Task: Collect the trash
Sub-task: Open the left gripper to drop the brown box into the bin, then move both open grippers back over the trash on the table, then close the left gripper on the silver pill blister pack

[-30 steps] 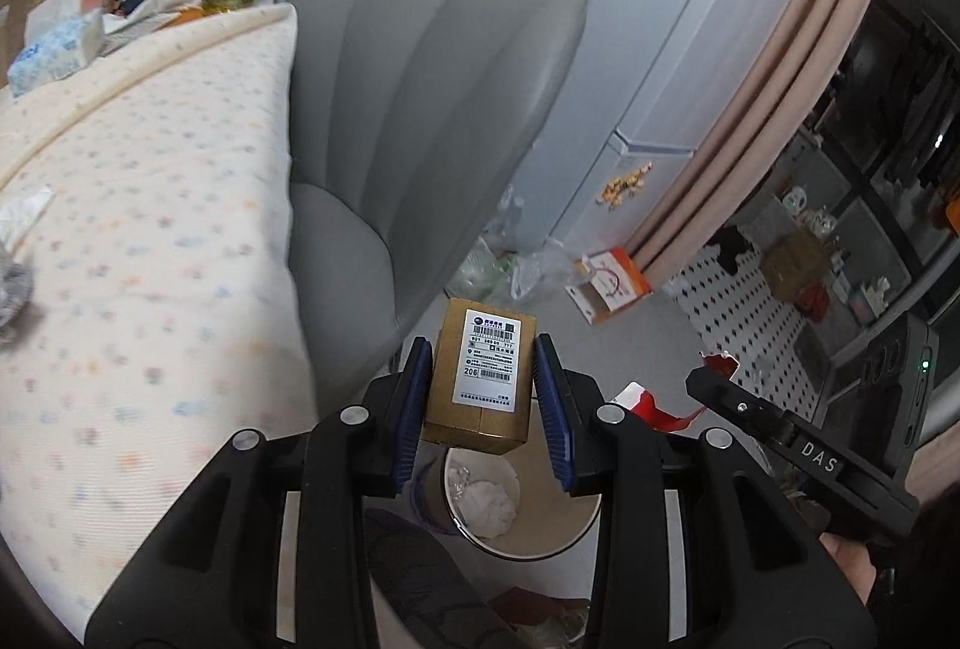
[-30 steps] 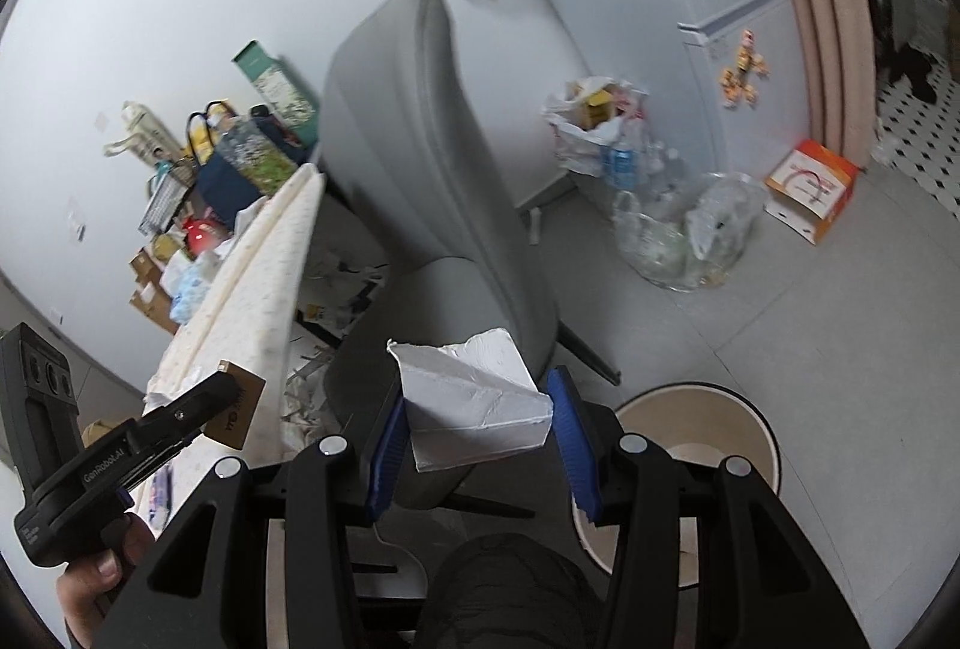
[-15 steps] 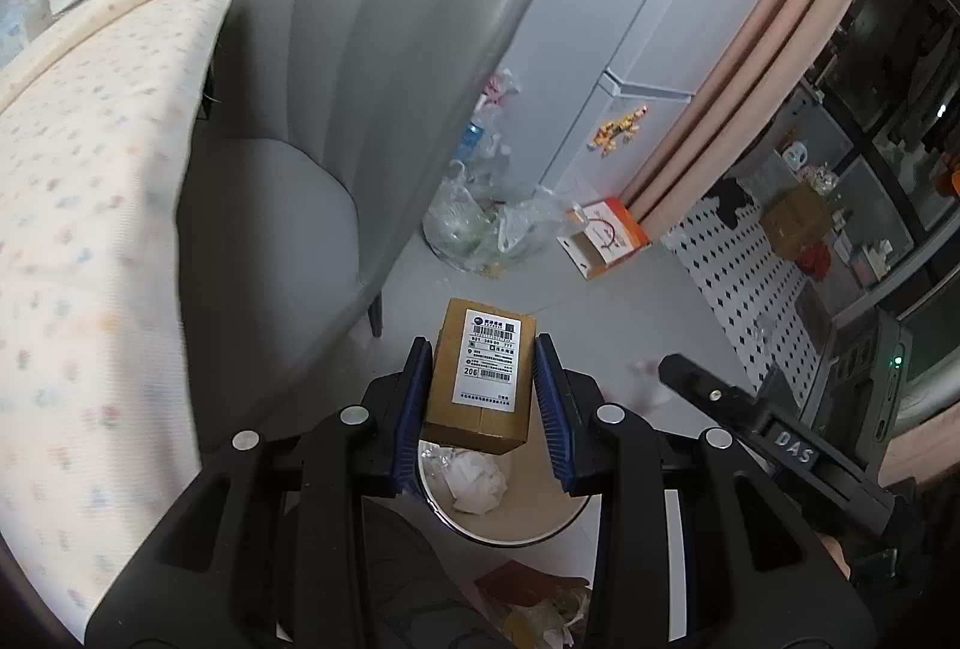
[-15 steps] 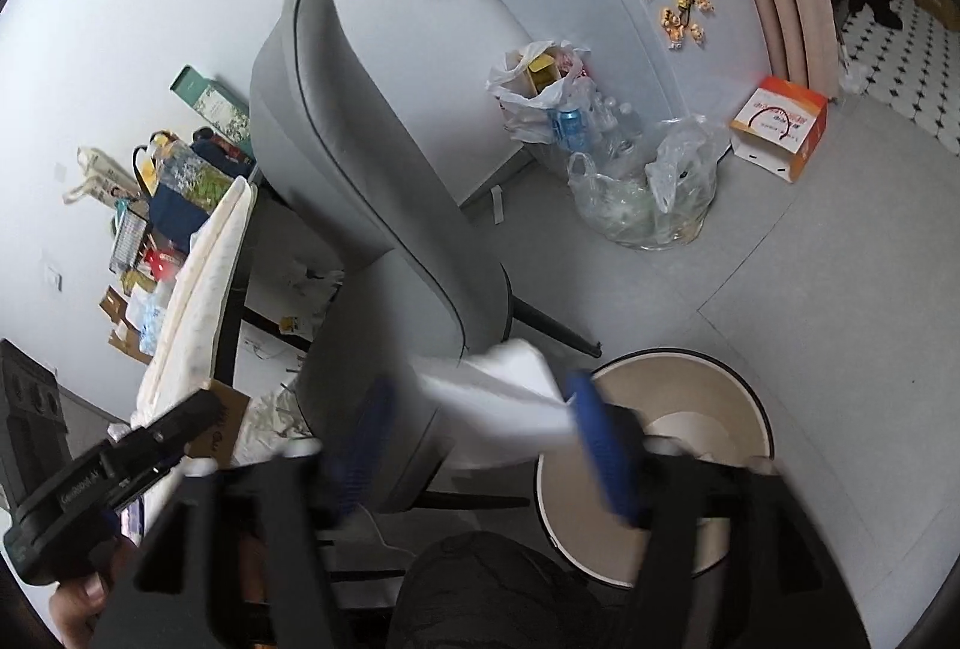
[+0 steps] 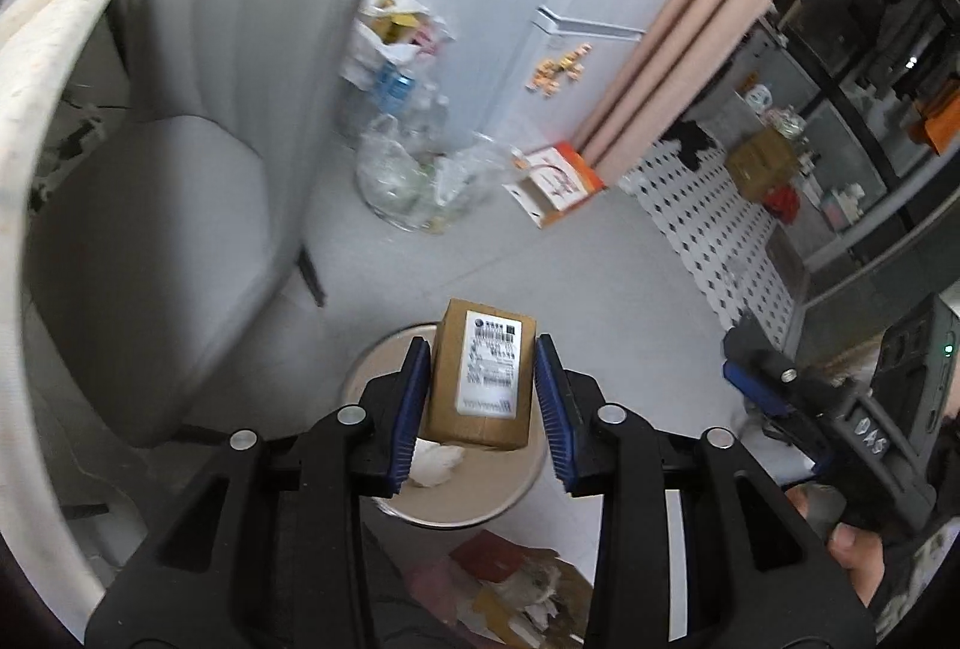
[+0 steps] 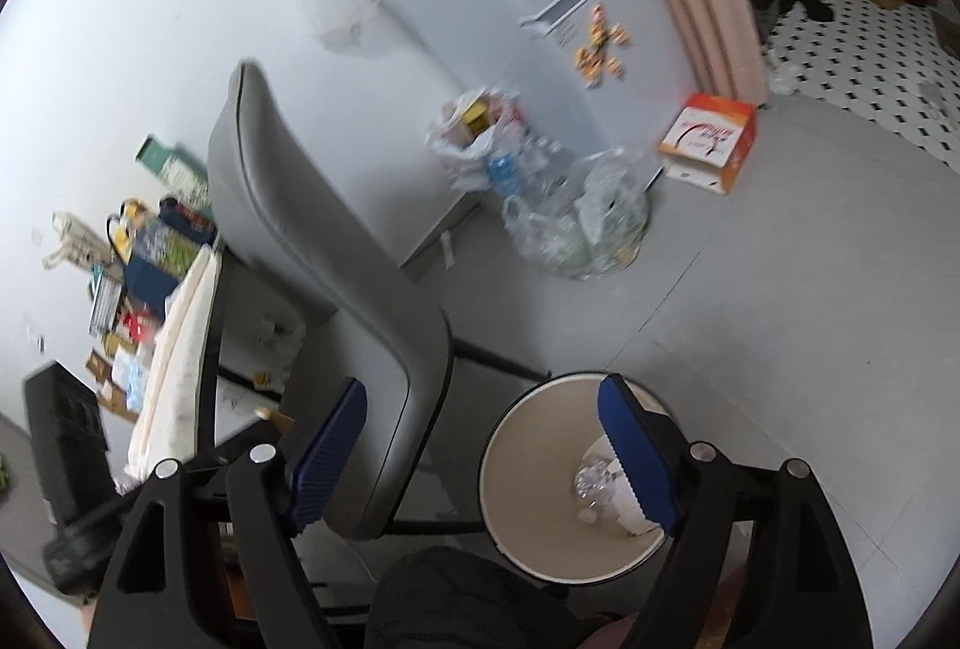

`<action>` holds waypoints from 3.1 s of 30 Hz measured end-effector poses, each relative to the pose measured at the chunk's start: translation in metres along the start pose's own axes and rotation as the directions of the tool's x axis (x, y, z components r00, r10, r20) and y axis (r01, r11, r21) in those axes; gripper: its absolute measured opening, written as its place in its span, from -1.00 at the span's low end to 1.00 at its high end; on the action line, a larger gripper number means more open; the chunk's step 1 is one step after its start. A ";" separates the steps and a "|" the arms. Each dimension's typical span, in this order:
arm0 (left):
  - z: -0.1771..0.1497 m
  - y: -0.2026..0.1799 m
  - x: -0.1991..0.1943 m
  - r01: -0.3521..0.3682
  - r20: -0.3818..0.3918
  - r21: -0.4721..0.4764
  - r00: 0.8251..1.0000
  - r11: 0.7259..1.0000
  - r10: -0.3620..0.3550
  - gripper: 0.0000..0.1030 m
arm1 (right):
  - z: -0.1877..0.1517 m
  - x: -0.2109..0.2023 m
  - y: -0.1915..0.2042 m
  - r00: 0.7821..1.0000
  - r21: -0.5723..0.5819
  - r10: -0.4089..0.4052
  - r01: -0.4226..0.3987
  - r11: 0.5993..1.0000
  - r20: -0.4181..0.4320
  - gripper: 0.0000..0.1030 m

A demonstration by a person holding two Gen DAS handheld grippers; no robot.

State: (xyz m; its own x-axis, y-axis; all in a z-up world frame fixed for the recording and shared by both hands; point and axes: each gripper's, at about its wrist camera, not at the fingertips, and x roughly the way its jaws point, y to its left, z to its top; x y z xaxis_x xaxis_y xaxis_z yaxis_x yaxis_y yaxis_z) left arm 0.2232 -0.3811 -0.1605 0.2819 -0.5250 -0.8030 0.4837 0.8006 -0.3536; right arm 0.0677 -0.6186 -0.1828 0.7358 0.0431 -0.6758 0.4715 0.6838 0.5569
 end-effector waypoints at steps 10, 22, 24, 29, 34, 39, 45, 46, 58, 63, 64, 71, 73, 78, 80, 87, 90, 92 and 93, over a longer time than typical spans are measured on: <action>0.010 -0.010 -0.041 -0.003 0.096 0.005 0.995 1.000 0.003 0.79 | 0.012 -0.027 0.010 0.998 -0.023 0.026 -0.025 0.999 0.048 0.71; 0.007 0.058 -0.151 -0.080 0.289 -0.125 0.951 0.989 0.114 0.89 | -0.011 -0.027 0.098 0.989 -0.159 0.145 -0.140 0.977 0.017 0.87; 0.000 0.073 -0.166 -0.089 0.312 -0.159 0.940 0.983 0.136 0.89 | -0.017 -0.026 0.113 0.987 -0.185 0.159 -0.155 0.970 0.006 0.87; -0.018 0.113 -0.200 -0.096 0.355 -0.242 0.917 0.965 0.180 0.89 | -0.034 -0.025 0.157 0.984 -0.270 0.176 -0.178 0.946 -0.030 0.87; -0.036 0.143 -0.229 -0.103 0.398 -0.288 0.892 0.952 0.216 0.89 | -0.051 -0.026 0.199 0.982 -0.348 0.182 -0.186 0.919 -0.046 0.87; -0.050 0.169 -0.254 -0.105 0.431 -0.329 0.868 0.939 0.248 0.89 | -0.068 -0.025 0.237 0.975 -0.391 0.205 -0.221 0.893 -0.084 0.85; -0.068 0.203 -0.281 -0.102 0.463 -0.389 0.838 0.916 0.290 0.89 | -0.086 -0.023 0.280 0.967 -0.444 0.227 -0.254 0.859 -0.114 0.83; -0.071 0.208 -0.284 -0.099 0.465 -0.397 0.835 0.913 0.293 0.89 | -0.089 -0.021 0.285 0.966 -0.449 0.228 -0.258 0.855 -0.120 0.82; -0.106 0.275 -0.309 -0.084 0.457 -0.532 0.809 0.843 0.369 0.59 | -0.122 0.002 0.348 0.946 -0.517 0.250 -0.322 0.793 -0.206 0.77; -0.115 0.295 -0.306 -0.092 0.433 -0.571 0.810 0.816 0.395 0.37 | -0.135 0.014 0.366 0.937 -0.521 0.255 -0.345 0.781 -0.238 0.75; -0.117 0.299 -0.303 -0.090 0.426 -0.579 0.814 0.810 0.395 0.35 | -0.136 0.017 0.369 0.936 -0.520 0.256 -0.348 0.780 -0.243 0.75; -0.115 0.315 -0.283 -0.096 0.383 -0.596 0.839 0.797 0.387 0.08 | -0.145 0.036 0.378 0.929 -0.513 0.249 -0.361 0.779 -0.274 0.75; -0.114 0.316 -0.278 -0.106 0.374 -0.595 0.841 0.797 0.391 0.08 | -0.146 0.041 0.381 0.928 -0.512 0.245 -0.361 0.779 -0.282 0.75; -0.109 0.326 -0.269 -0.120 0.355 -0.617 0.840 0.778 0.411 0.06 | -0.148 0.052 0.386 0.926 -0.513 0.236 -0.362 0.778 -0.294 0.74; -0.105 0.329 -0.267 -0.129 0.350 -0.625 0.835 0.770 0.424 0.06 | -0.148 0.055 0.388 0.925 -0.512 0.235 -0.363 0.778 -0.297 0.74; -0.088 0.338 -0.257 -0.203 0.289 -0.652 0.824 0.730 0.488 0.06 | -0.147 0.062 0.393 0.923 -0.508 0.237 -0.366 0.780 -0.302 0.74; -0.081 0.342 -0.253 -0.249 0.248 -0.664 0.817 0.705 0.521 0.09 | -0.147 0.066 0.396 0.924 -0.507 0.233 -0.364 0.781 -0.304 0.74; -0.077 0.344 -0.249 -0.284 0.222 -0.663 0.809 0.693 0.545 0.12 | -0.147 0.069 0.399 0.923 -0.505 0.234 -0.365 0.782 -0.305 0.74; -0.077 0.345 -0.247 -0.293 0.214 -0.661 0.809 0.691 0.548 0.13 | -0.148 0.070 0.401 0.922 -0.505 0.235 -0.367 0.781 -0.307 0.74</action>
State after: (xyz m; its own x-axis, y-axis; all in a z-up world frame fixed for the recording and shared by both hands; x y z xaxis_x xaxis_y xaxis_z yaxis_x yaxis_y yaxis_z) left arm 0.2569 0.0469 -0.1204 0.6705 -0.0477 -0.7403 -0.2960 0.8979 -0.3259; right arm 0.2364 -0.2339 -0.0783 0.6404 0.4237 -0.6406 -0.1470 0.8863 0.4392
